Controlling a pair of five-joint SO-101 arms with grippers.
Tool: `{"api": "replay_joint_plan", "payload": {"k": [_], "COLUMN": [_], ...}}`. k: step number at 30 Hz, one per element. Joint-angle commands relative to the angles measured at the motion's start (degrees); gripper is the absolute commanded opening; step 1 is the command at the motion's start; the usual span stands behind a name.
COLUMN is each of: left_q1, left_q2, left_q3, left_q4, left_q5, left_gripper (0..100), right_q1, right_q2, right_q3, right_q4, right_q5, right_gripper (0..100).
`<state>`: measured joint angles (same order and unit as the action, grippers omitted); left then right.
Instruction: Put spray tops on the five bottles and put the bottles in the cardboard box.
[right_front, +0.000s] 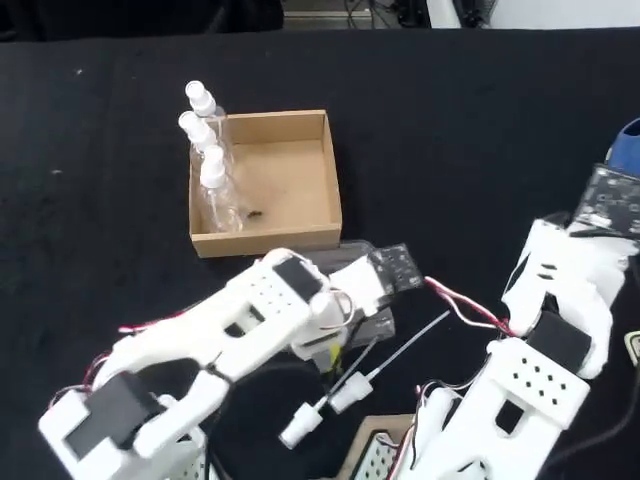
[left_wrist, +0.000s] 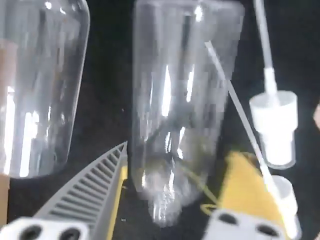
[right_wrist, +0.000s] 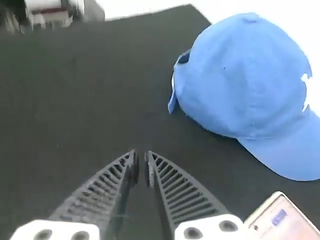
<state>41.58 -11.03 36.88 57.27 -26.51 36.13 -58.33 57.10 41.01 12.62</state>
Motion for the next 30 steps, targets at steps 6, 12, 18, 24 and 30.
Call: {"api": "replay_joint_plan", "payload": {"k": [6,12,18,24,30], "left_q1": [-2.95,-6.81,-17.98,-32.48,-46.02], "left_q2": [-1.76,-11.69,-22.86,-28.57,-31.91], "left_q3": [-8.48,-8.4,-8.13,-8.13,-5.49], "left_q4": [4.22,13.54,24.62,29.71,30.95], "left_q5": [-0.35,3.08,3.08,3.25,8.09], "left_gripper": [25,25,25,25,25], "right_q1": [1.14,1.14,-6.95,-24.7,-40.09], "right_q2": [-0.57,-0.66,-0.57,-0.48,3.56], "right_q3": [-2.51,-2.95,-4.88,-12.44,-18.59], "right_q4": [7.91,10.73,19.16,35.25,45.27], "right_q5": [8.0,8.26,20.04,32.35,37.27], "right_gripper": [1.6,6.3,16.2,15.9,15.9]}}
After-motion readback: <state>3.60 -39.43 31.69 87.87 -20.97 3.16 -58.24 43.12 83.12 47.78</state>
